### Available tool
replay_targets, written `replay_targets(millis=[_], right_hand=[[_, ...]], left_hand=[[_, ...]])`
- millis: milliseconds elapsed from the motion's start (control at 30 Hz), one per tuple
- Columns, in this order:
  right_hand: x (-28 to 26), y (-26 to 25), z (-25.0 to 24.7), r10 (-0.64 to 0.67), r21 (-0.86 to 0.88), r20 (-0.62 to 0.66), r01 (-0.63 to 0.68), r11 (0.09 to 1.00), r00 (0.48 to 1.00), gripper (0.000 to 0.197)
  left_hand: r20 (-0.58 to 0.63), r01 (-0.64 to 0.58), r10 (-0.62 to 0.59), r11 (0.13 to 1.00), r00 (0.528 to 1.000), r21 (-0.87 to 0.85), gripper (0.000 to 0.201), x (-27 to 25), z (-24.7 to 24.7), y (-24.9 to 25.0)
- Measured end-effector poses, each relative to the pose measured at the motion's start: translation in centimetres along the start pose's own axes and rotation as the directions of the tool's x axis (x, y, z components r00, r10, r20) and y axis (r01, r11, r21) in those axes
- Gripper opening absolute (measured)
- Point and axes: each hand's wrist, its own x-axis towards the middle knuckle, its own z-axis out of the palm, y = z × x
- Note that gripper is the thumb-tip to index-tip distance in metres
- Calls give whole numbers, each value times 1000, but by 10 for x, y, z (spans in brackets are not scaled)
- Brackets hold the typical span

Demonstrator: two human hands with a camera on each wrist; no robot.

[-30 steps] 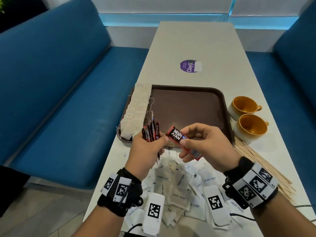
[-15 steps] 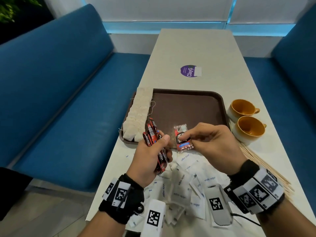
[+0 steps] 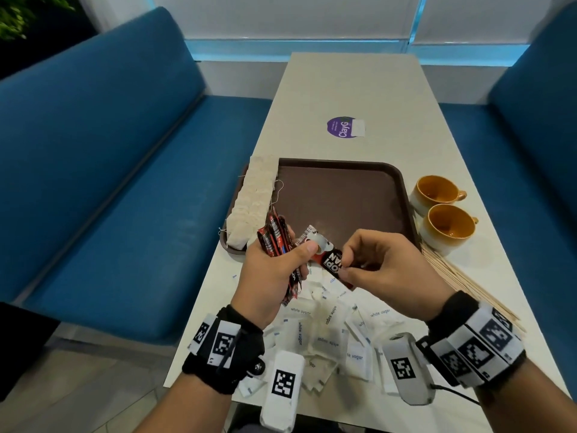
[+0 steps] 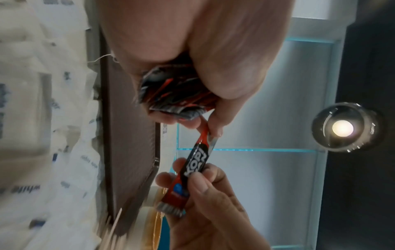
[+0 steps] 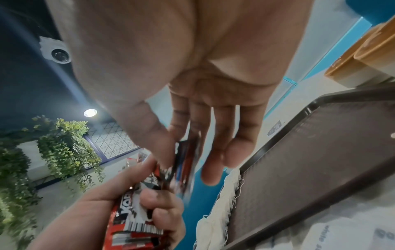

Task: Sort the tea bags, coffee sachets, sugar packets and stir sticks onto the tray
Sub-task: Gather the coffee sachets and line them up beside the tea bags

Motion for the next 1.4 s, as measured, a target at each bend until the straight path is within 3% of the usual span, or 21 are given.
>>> replay_targets(millis=[100, 167, 300, 400, 533, 633, 700, 867, 1000, 1133, 1233, 1400], right_hand=[[2, 0, -1, -6, -56, -29, 4, 998, 1000, 16], [4, -1, -3, -17, -19, -19, 17, 1000, 1000, 28], [7, -5, -7, -53, 113, 16, 51, 992, 998, 47], [10, -3, -9, -15, 245, -52, 27, 969, 999, 38], [13, 1, -14, 124, 487, -125, -49, 872, 984, 22], [18, 3, -15, 202, 541, -106, -114, 834, 973, 19], [23, 5, -12, 215, 501, -92, -141, 854, 972, 17], [38, 4, -6, 154, 201, -93, -133, 971, 984, 7], [69, -3, -20, 101, 56, -148, -94, 994, 984, 7], [129, -7, -41, 58, -3, -211, -60, 998, 976, 12], [186, 1, -47, 77, 32, -224, -71, 997, 972, 20], [274, 38, -44, 148, -168, -231, -189, 968, 962, 14]], left_hand=[[79, -65, 53, 985, 995, 162, 40, 1, 0, 8], [160, -100, 64, 968, 985, 230, 45, 2, 2, 12], [159, -87, 52, 972, 986, 220, 40, -3, 9, 18], [151, -81, 43, 964, 988, 253, 32, -2, 6, 19], [121, -21, -18, 950, 992, 311, 36, 0, 0, 15], [23, -7, 1, 956, 1000, 293, 29, 3, -2, 11], [-44, -24, 36, 966, 998, 257, 27, 8, -6, 10], [-60, -67, 85, 965, 995, 254, 25, 20, -15, 11], [-77, 40, -34, 995, 996, 89, 19, 31, -25, 6], [27, 156, -153, 969, 988, -190, 18, 39, -32, 5], [55, 167, -160, 972, 986, -166, 19, 44, -37, 2], [7, 181, -182, 974, 983, -136, 14, 56, -42, 1]])
